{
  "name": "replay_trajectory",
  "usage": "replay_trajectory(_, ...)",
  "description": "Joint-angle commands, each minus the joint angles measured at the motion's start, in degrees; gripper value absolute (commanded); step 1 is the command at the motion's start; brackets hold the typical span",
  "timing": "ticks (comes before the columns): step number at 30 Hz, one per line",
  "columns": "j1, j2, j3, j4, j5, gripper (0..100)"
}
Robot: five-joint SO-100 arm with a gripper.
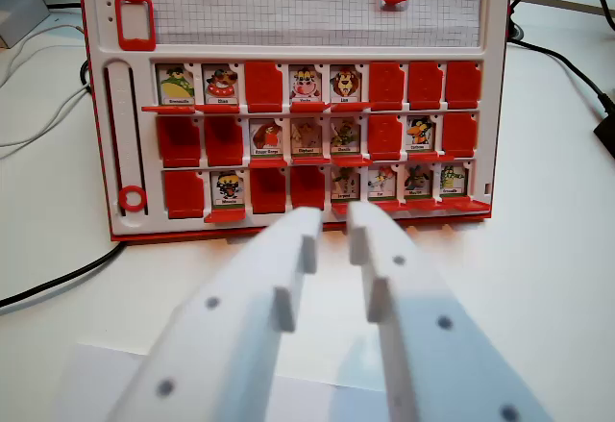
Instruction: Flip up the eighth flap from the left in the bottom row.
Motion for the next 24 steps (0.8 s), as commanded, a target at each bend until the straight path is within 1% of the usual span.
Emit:
replay_trajectory(1, 0.4, -0.1, -1.9, -0.4, 0.09, 3)
replay_trajectory(16, 0.4, -0.1, -1.4, -1.9, 0.00, 3)
replay_trajectory(24, 5.9, -0.4, 0.4, -3.8, -0.35, 3)
